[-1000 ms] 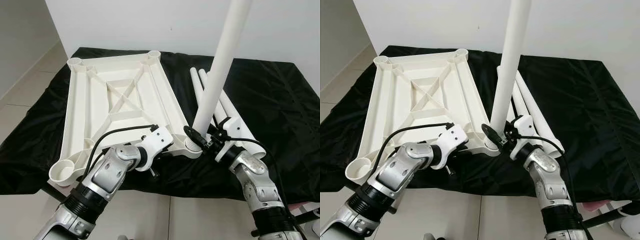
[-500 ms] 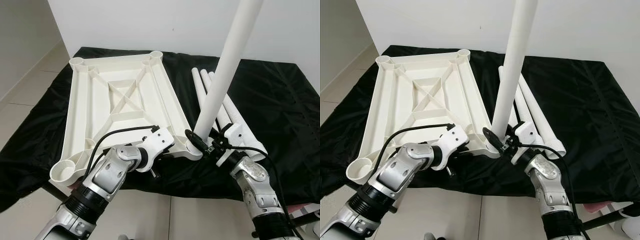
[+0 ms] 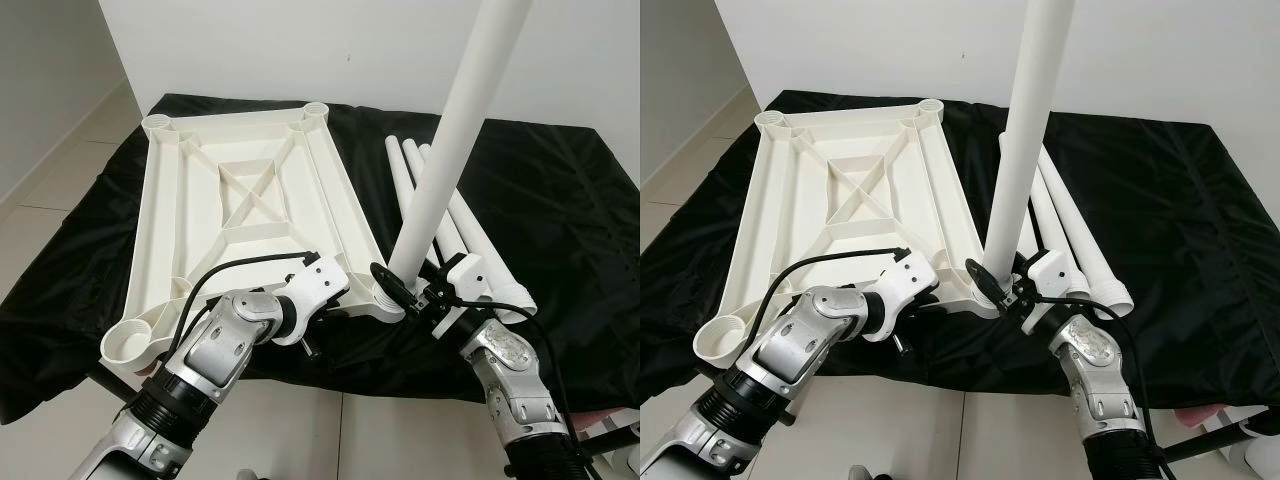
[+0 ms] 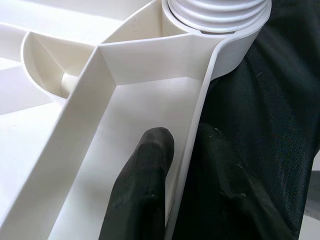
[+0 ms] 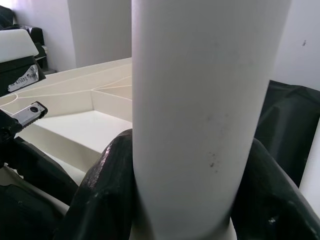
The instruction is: Building children table
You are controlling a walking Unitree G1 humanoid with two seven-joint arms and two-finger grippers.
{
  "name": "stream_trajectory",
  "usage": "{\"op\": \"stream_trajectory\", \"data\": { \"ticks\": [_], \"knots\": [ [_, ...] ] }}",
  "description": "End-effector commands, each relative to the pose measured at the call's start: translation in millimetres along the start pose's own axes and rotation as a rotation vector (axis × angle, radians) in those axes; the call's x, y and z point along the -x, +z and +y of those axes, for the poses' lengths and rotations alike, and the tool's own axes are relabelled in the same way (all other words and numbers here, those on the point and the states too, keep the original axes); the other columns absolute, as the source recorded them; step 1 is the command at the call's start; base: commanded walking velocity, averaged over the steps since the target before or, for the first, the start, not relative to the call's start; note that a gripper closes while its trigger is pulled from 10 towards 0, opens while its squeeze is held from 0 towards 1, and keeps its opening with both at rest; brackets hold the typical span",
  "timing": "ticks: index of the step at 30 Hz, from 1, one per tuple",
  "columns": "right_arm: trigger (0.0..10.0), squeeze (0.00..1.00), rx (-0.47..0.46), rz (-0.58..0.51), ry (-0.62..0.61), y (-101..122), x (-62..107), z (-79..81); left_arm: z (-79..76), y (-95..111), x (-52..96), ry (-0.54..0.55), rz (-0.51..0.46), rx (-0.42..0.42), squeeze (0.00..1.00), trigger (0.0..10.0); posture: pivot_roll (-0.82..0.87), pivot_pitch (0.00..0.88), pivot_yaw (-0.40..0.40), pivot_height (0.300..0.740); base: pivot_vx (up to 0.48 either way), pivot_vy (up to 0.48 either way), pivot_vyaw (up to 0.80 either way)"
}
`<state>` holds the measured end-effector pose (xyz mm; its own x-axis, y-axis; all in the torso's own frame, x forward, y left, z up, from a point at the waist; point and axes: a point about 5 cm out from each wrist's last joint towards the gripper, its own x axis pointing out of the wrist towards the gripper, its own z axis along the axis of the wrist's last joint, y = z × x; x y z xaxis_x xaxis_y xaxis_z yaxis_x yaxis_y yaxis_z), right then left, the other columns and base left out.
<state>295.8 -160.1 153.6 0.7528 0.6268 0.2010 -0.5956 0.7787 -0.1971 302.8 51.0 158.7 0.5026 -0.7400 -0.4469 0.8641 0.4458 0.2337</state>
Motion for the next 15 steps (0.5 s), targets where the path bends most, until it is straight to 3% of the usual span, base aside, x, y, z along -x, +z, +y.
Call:
{"op": "stream_trajectory", "data": {
  "ticks": [1,15],
  "knots": [
    [10.0,0.0,-0.053,0.147,-0.029,-29,15.4,4.0,3.8,13,5.4,0.015,-0.049,-0.037,0.0,10.0,-0.09,0.138,0.038,0.74,0.0,0.0,0.0],
    [10.0,0.0,-0.068,0.107,-0.123,-28,17.2,16.6,2.9,13,5.6,0.012,-0.05,-0.037,0.0,10.0,-0.1,0.133,0.04,0.74,0.0,0.0,0.0]
  ]
}}
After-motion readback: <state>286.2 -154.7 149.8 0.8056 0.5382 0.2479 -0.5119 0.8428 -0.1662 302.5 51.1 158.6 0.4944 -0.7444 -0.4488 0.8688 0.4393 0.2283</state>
